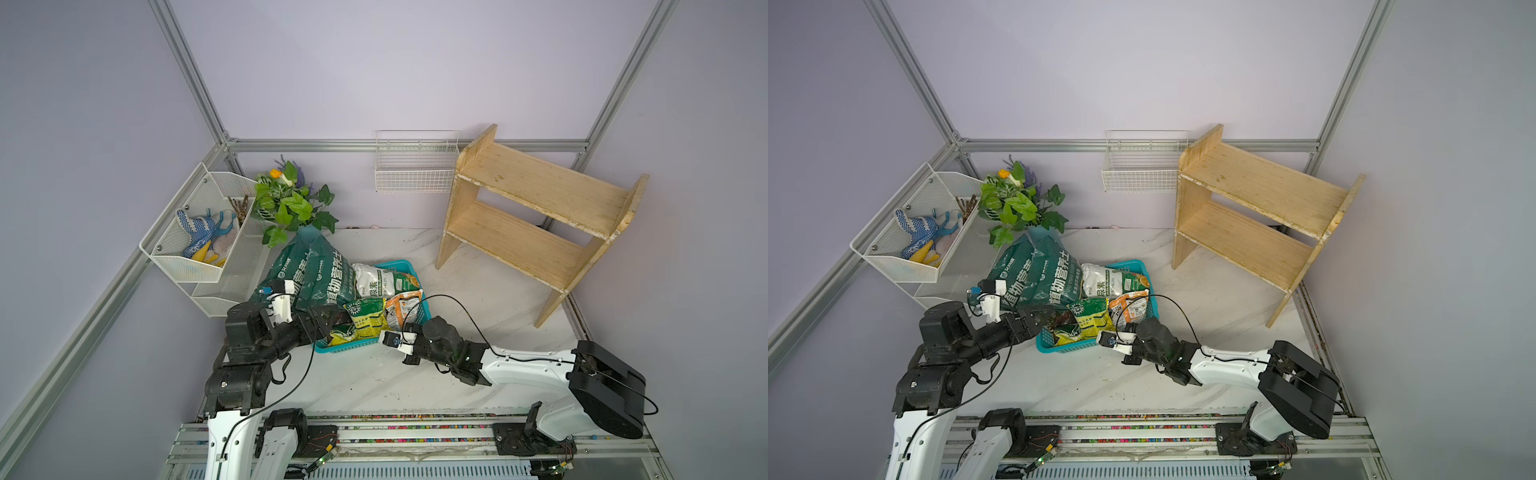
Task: Take down the fertilizer bag from the shelf
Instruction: Adjust the fertilizer bag in the storage box.
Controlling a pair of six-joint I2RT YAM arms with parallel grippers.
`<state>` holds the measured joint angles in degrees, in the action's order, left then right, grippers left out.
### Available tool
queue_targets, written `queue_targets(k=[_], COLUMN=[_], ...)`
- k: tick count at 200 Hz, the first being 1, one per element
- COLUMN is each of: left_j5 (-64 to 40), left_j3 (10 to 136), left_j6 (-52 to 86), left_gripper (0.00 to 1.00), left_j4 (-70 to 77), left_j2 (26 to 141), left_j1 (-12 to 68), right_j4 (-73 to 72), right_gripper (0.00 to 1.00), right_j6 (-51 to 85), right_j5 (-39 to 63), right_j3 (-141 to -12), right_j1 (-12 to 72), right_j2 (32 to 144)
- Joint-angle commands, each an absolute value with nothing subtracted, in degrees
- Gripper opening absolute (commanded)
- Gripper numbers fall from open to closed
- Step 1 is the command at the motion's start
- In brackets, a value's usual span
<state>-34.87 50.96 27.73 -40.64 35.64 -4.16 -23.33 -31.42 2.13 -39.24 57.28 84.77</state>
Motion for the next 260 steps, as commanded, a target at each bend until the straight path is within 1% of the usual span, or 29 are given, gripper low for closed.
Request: queue_targets(k=[1,32,62,88,110,145,156,168,170,174,177,178,179,190,197,217,238,246,260], left_j5=[-34.0,-33.8,-33.7,-33.8,-33.8,-33.1,-31.9,-30.2,-29.8,-28.8,-28.2,-28.0,-27.8,-27.4,-26.2,-16.9,-3.1,2.1,6.3], left_j3=[51.5,51.5,51.6,51.5,51.4,51.3,51.1,50.8,50.7,50.5,50.4,50.4,50.4,50.1,49.4,45.6,40.8,37.9,30.8], left_j6=[26.9,26.9,27.0,27.0,27.0,27.4,28.0,29.0,29.2,29.7,30.1,30.2,30.3,30.3,30.6,33.2,38.7,41.1,43.0], left_gripper=[0.94,0.94,0.95,0.95,0.95,0.97,1.00,1.00,1.00,1.00,1.00,1.00,1.00,1.00,1.00,1.00,1.00,1.00,1.00], left_j4=[-41.9,-41.9,-41.8,-41.9,-41.8,-41.8,-41.8,-41.5,-41.4,-41.4,-41.3,-41.4,-41.4,-41.0,-40.3,-38.3,-36.6,-35.5,-29.9], left_j2=[35.6,35.6,35.4,35.4,35.4,35.3,35.1,34.6,34.4,34.1,33.8,33.7,33.7,32.5,31.3,27.4,24.6,23.6,21.8], left_j1=[-4.5,-4.5,-4.6,-4.5,-4.6,-4.7,-5.0,-6.0,-6.1,-6.6,-6.9,-7.0,-7.1,-8.0,-8.1,-8.1,-8.1,-8.1,-8.0], right_j4=[-25.6,-27.0,-23.5,-22.1,-22.8,-22.9,-23.1,-23.8,-24.1,-24.4,-24.7,-25.0,-25.0,-26.6,-27.2,-28.5,-31.2,-31.6,-31.3], right_gripper=[0.00,0.00,0.00,0.00,0.00,0.00,0.00,0.00,0.00,0.00,0.05,0.08,0.08,0.24,0.26,0.31,0.48,0.50,0.50], right_j6=[-28.0,-27.4,-27.4,-27.2,-27.4,-25.3,-24.9,-24.7,-24.7,-24.6,-24.6,-24.5,-24.5,-24.2,-23.7,-22.2,-21.5,-21.7,-20.9], right_j5=[0.3,-0.9,-4.3,-13.3,-18.3,-17.0,-15.3,-13.1,-12.4,-11.8,-11.0,-10.4,-10.4,-8.3,-8.0,-10.7,-19.0,-22.3,-27.4], right_j3=[-40.7,-42.8,-45.9,-46.1,-45.1,-43.5,-42.3,-40.5,-40.0,-39.5,-38.9,-38.6,-38.6,-36.2,-35.1,-32.6,-30.1,-29.5,-28.8], right_j1=[57.5,57.5,57.7,57.7,57.7,57.7,57.7,57.7,57.7,57.7,57.7,57.7,57.7,57.7,57.7,57.7,57.2,56.7,54.1], right_j2=[85.4,88.7,94.0,98.2,99.8,95.4,92.2,88.8,86.4,85.1,83.7,82.9,82.9,77.7,75.2,68.6,65.0,64.5,64.0])
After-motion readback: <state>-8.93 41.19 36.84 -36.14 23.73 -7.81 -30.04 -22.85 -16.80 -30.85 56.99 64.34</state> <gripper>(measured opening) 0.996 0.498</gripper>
